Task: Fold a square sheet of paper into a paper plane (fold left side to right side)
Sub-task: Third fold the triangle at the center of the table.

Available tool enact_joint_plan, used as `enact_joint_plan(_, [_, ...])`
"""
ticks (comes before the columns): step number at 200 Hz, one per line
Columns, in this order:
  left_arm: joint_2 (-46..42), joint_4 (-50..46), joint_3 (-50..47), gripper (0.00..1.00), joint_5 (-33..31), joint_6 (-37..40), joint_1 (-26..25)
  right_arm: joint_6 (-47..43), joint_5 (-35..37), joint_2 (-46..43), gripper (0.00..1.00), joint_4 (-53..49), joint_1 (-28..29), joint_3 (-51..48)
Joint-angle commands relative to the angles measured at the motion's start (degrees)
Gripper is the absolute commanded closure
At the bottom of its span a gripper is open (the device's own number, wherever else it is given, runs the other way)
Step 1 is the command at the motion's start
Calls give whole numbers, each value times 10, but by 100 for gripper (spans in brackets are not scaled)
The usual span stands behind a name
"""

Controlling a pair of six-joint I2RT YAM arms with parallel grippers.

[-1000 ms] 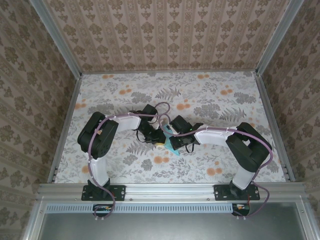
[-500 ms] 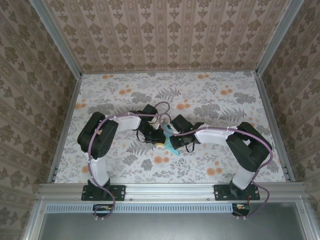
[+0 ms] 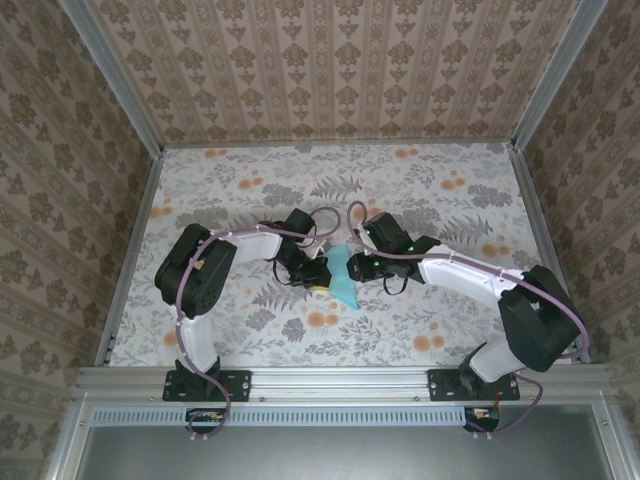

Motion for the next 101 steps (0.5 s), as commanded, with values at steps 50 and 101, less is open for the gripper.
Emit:
enact_joint_plan(50, [21, -33, -14, 93, -63, -3, -1, 183, -86, 41, 96, 77, 44, -52])
enact_joint_plan(101, [21, -34, -12, 93, -65, -1, -3, 182, -71, 95, 97, 66, 49, -15])
